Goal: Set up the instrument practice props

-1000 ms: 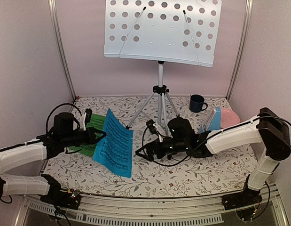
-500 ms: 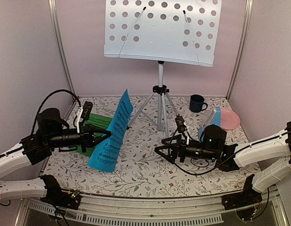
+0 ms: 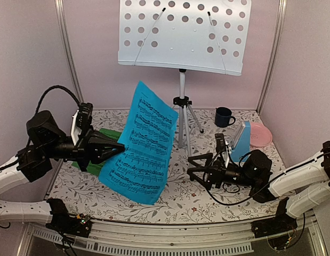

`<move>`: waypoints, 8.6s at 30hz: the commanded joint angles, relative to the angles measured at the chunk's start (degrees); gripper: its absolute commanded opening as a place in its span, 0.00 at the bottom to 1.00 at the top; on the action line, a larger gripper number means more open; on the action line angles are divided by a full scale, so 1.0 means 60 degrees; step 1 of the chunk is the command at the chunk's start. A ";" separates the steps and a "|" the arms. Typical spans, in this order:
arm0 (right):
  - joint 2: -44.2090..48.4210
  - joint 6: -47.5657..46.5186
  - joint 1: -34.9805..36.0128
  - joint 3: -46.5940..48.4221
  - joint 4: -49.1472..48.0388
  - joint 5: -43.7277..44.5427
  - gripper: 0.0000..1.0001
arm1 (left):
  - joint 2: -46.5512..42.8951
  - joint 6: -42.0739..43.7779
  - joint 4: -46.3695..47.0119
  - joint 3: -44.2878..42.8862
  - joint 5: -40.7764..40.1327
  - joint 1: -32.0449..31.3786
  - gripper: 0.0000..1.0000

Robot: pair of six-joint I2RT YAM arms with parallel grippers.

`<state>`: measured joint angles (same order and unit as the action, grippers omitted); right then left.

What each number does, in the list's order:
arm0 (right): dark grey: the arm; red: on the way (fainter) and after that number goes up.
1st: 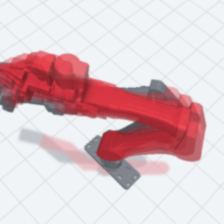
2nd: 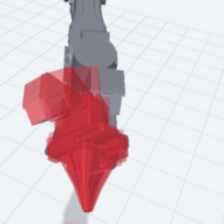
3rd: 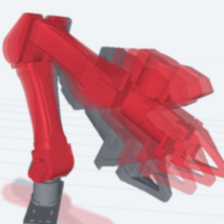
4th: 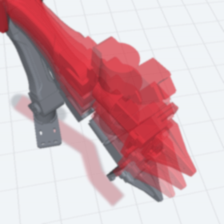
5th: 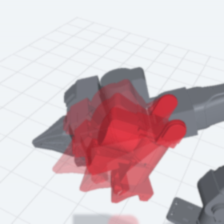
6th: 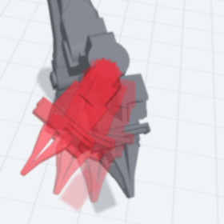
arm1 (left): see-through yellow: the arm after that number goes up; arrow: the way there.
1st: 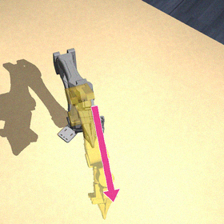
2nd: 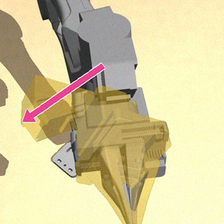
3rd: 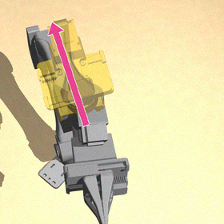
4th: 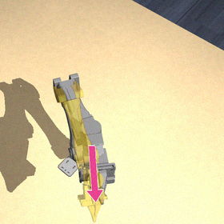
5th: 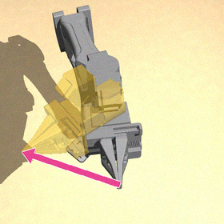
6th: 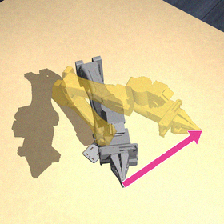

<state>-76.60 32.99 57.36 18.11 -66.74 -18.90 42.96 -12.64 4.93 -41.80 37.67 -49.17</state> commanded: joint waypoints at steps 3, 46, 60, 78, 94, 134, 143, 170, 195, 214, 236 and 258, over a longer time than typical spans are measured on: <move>-0.0674 0.0744 -0.0011 0.1202 -0.1147 -0.0658 0.99 | 0.0237 0.0321 0.1041 -0.0553 0.0652 -0.0406 0.00; 0.3018 -0.4182 0.0239 0.6514 0.9143 0.2258 0.00 | 0.1407 0.0748 -0.0512 -0.2078 -0.6626 -0.0500 0.54; 0.2264 -0.6215 0.0197 1.0832 1.2678 0.4142 0.00 | 0.3901 0.3427 -0.1744 -0.6985 -0.8560 -0.0650 0.54; 0.0528 -0.6150 -0.1567 1.3269 1.2388 0.4757 0.00 | 0.8553 0.4174 -0.3891 -1.3178 -0.9035 -0.0027 0.43; -0.0223 -0.6517 -0.2560 1.3896 1.1722 0.4580 0.00 | 0.9402 0.4478 -0.3724 -1.3967 -0.9258 0.0284 0.27; -0.2185 -0.8173 -0.2764 1.5025 0.9828 0.2527 0.00 | 0.8089 0.5931 0.0633 -1.0419 -0.6462 0.0394 0.00; -0.3196 -0.8342 -0.2759 1.5951 0.9647 0.1532 0.00 | 0.8114 0.5792 0.0647 -1.0365 -0.6067 0.0405 0.00; -0.4773 -0.7110 -0.2755 1.7279 0.8951 0.0086 0.00 | 0.8247 0.5729 0.0746 -1.0369 -0.5869 0.0447 0.00; -0.4861 -0.7244 -0.2726 1.7194 0.9101 -0.0219 0.34 | 0.8254 0.5599 0.0724 -1.0377 -0.5960 0.0488 0.00; -0.3639 -0.7593 -0.2748 1.5119 0.8743 0.0923 0.59 | 0.8250 0.5604 0.0775 -1.0340 -0.6015 0.0493 0.00; -0.3477 -0.6888 -0.2551 1.4472 0.8281 0.0657 0.58 | 0.8278 0.5496 0.0819 -1.0359 -0.5946 0.0497 0.00; -0.3471 -0.7227 -0.2207 1.4427 0.8111 0.1623 0.65 | 0.8168 0.5365 0.0899 -1.0229 -0.6233 0.0503 0.11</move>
<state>-98.10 -9.87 43.88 104.29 -16.73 -12.97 92.36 20.43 7.86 -104.07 0.51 -46.26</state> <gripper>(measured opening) 0.632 0.045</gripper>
